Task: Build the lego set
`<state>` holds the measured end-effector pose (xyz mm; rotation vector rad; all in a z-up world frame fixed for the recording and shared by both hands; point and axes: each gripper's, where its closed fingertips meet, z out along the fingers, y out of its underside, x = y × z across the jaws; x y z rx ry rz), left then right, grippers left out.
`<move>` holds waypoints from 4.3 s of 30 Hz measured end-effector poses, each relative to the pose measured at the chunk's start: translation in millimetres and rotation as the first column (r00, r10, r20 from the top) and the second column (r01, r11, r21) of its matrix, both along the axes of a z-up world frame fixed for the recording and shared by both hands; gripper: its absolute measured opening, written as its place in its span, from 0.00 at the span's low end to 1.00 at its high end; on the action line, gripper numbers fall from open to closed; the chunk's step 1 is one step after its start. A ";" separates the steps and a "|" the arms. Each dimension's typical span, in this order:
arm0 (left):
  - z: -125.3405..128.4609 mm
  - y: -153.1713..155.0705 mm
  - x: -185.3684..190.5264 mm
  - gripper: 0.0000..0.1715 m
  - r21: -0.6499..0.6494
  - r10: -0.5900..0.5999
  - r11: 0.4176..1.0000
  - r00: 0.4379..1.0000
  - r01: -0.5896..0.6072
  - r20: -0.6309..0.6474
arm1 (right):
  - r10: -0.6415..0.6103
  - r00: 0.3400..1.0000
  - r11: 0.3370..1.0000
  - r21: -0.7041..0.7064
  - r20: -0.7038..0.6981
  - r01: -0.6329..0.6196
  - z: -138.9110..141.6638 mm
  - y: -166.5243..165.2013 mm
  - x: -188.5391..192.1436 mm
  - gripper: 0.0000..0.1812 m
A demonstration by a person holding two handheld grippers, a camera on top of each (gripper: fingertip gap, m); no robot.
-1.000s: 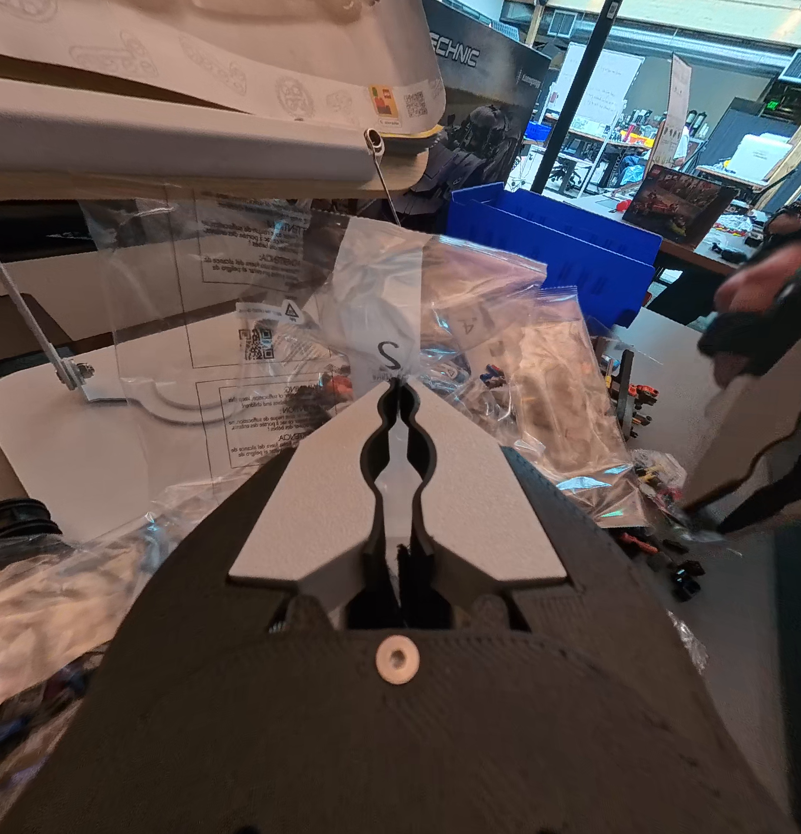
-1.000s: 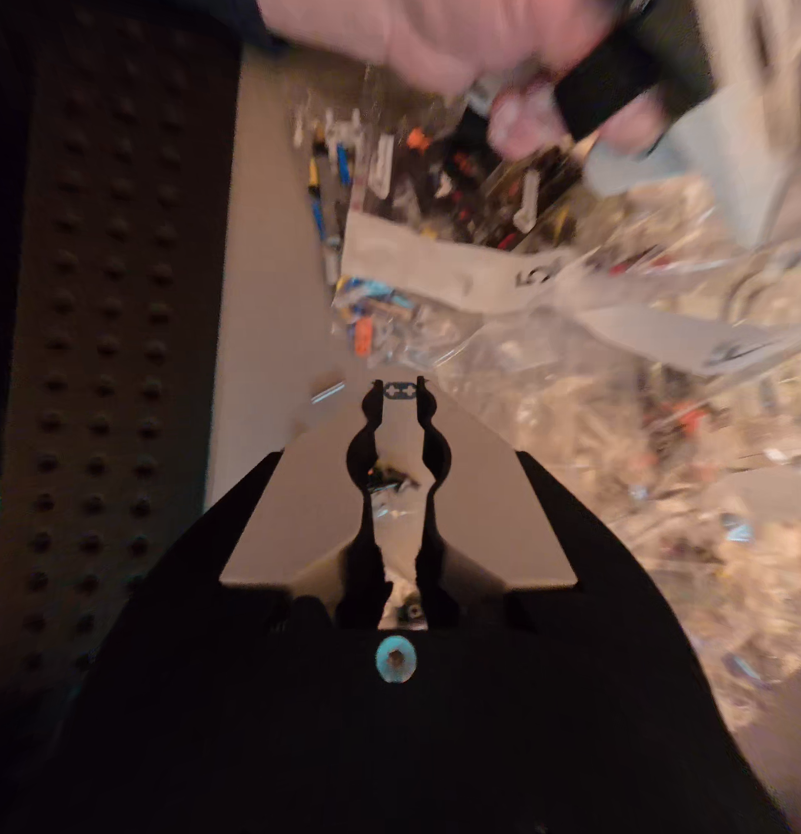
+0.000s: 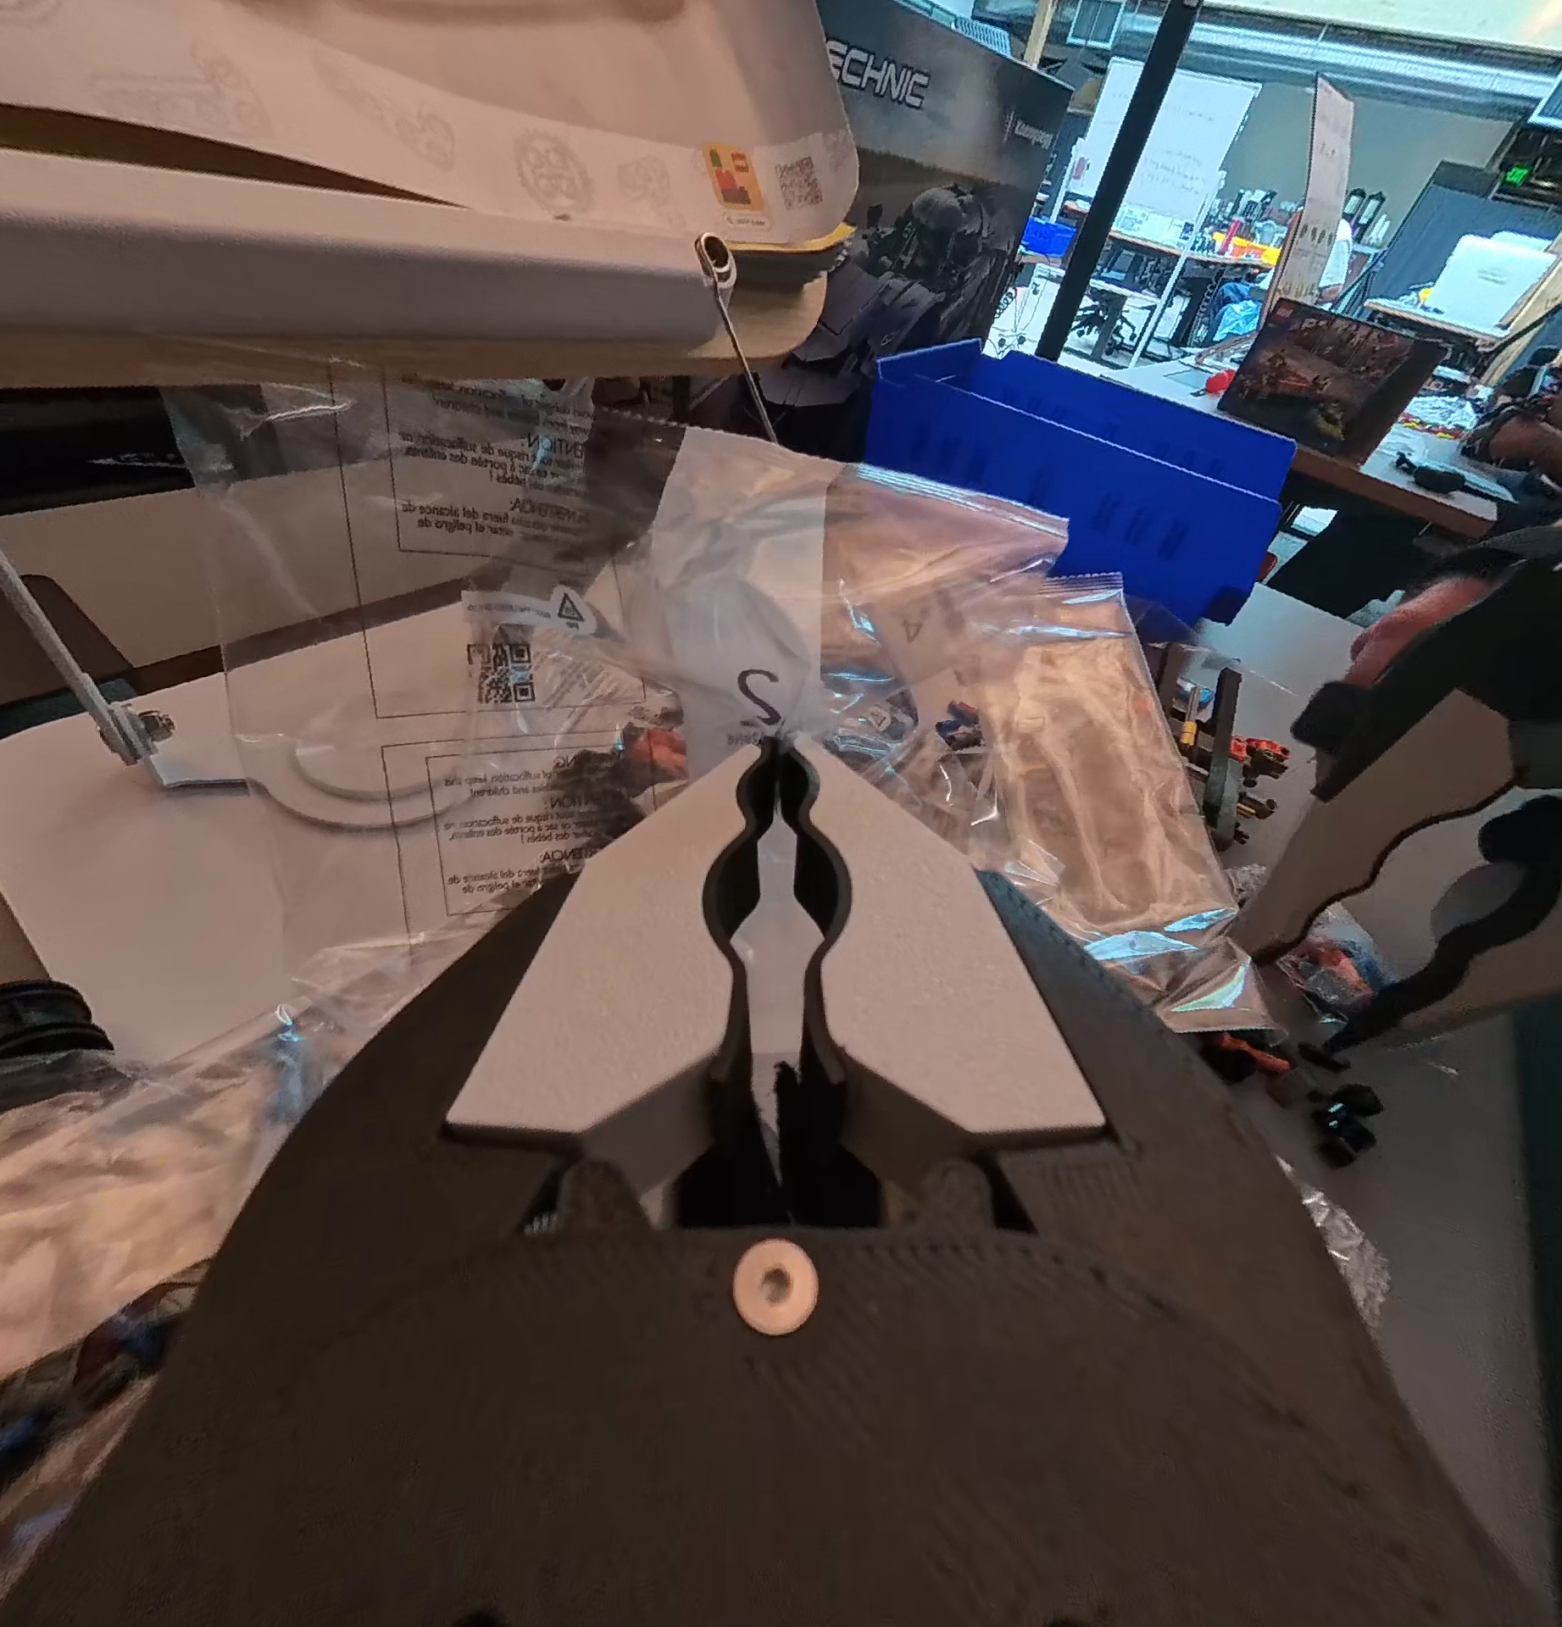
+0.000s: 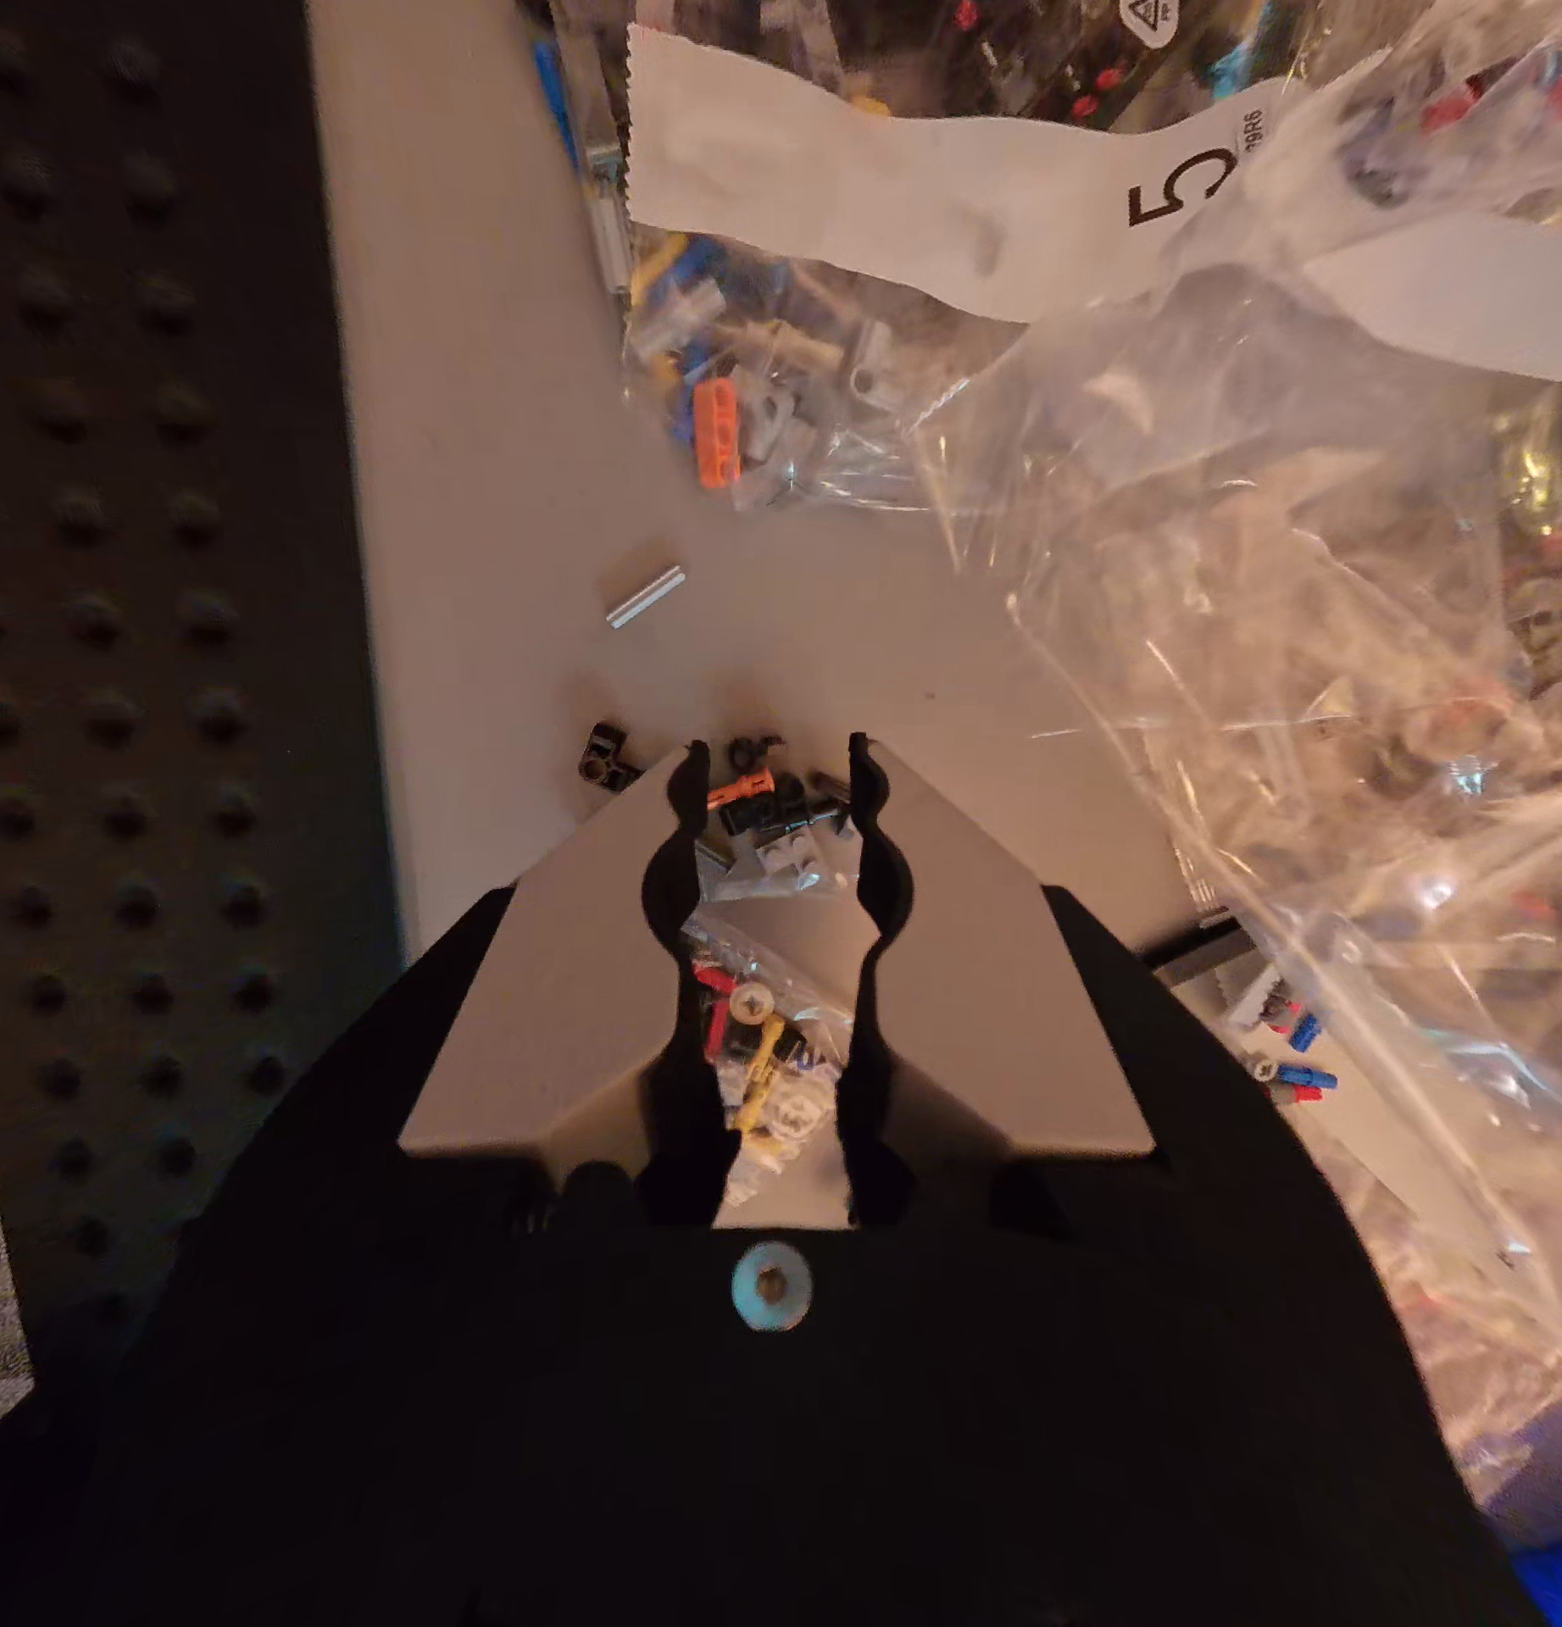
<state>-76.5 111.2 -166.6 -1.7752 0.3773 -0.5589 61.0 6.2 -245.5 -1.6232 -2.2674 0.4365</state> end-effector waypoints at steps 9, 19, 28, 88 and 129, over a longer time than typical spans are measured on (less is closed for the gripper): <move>-0.3 -0.1 0.0 0.00 0.000 -0.002 1.000 1.000 0.002 -0.002 | 0.012 0.996 1.000 0.008 0.094 -0.013 -25.1 -0.4 6.3 0.16; -0.2 -0.2 0.3 0.00 0.000 -0.003 1.000 1.000 0.003 -0.002 | 0.024 0.993 1.000 -0.006 0.116 -0.024 -33.4 -2.7 8.4 0.08; -0.7 0.1 0.8 0.00 0.000 -0.005 1.000 1.000 0.005 -0.004 | 0.036 0.994 0.999 0.012 0.105 -0.038 -31.1 -2.4 8.0 0.06; 20.5 -42.9 59.4 0.12 0.329 -0.129 0.891 0.869 0.313 -0.478 | -0.236 0.900 0.882 -0.470 -0.366 0.040 67.6 61.4 -90.5 0.06; -70.5 -54.3 -7.1 0.10 -0.203 -0.353 0.934 0.688 0.293 -0.634 | -0.155 0.953 0.944 -0.322 -0.259 0.066 21.8 40.2 -94.3 0.06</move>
